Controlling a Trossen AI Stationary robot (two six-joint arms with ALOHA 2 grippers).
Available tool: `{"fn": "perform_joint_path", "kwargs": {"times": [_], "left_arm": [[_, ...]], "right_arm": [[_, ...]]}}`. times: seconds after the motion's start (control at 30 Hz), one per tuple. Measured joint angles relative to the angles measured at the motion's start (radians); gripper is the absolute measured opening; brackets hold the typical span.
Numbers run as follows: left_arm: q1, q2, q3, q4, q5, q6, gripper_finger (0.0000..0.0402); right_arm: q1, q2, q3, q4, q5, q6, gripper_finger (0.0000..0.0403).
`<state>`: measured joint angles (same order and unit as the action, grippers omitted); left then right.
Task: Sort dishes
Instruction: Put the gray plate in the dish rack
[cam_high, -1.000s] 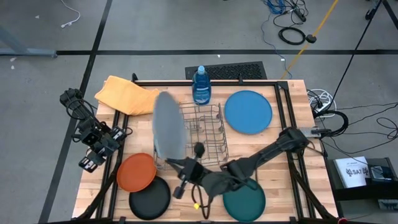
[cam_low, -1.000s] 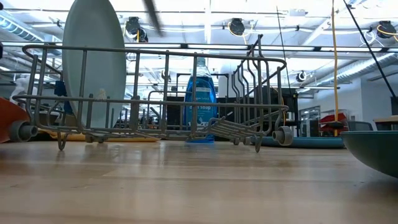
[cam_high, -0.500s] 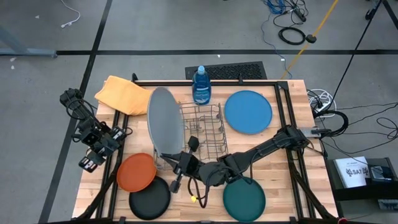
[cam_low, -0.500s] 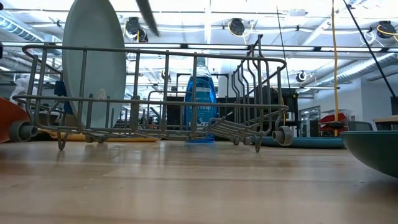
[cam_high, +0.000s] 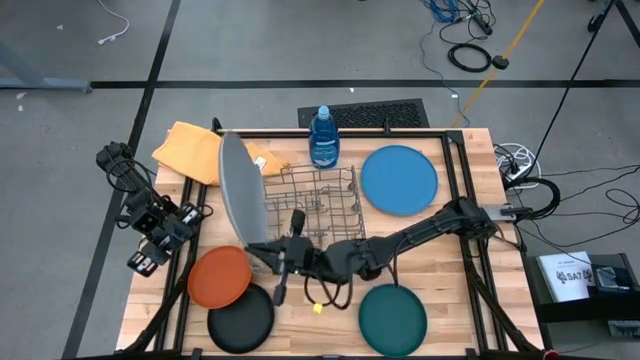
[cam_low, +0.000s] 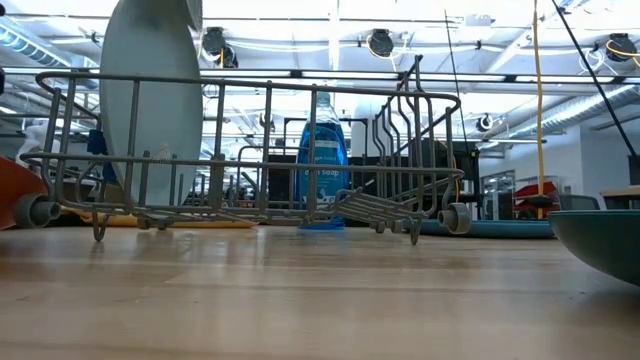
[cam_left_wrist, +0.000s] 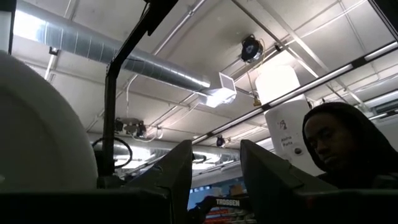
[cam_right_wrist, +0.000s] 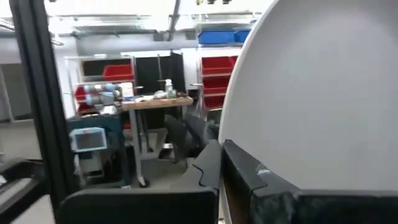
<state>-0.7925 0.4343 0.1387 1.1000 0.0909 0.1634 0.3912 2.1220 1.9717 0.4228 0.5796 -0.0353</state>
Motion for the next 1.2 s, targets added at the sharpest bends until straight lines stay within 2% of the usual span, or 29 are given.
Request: {"fn": "perform_joint_path", "kwargs": {"times": [0.13, 0.37, 0.47, 0.57, 0.83, 1.2], "left_arm": [[0.000, 0.000, 0.000, 0.000, -0.008, 0.000, 0.0137], [0.000, 0.000, 0.000, -0.001, -0.035, -0.001, 0.0137], [0.000, 0.000, 0.000, -0.003, -0.046, 0.000, 0.0137], [0.000, 0.000, 0.000, -0.009, -0.060, 0.001, 0.0137], [0.000, 0.000, 0.000, -0.030, -0.160, 0.027, 0.0137], [0.000, 0.000, 0.000, -0.044, -0.172, 0.036, 0.0137]], "right_arm": [[-0.005, -0.028, -0.119, 0.056, 0.044, 0.046, 0.0000], [-0.022, -0.079, -0.541, 0.650, 0.049, 0.154, 0.0000], [-0.021, -0.079, -0.648, 0.789, 0.052, 0.211, 0.0000], [-0.025, -0.075, -0.687, 0.822, 0.050, 0.285, 0.0000], [-0.043, -0.065, -0.687, 0.837, -0.009, 0.324, 0.0000], [-0.057, -0.047, -0.686, 0.843, -0.007, 0.404, 0.0000]]}}
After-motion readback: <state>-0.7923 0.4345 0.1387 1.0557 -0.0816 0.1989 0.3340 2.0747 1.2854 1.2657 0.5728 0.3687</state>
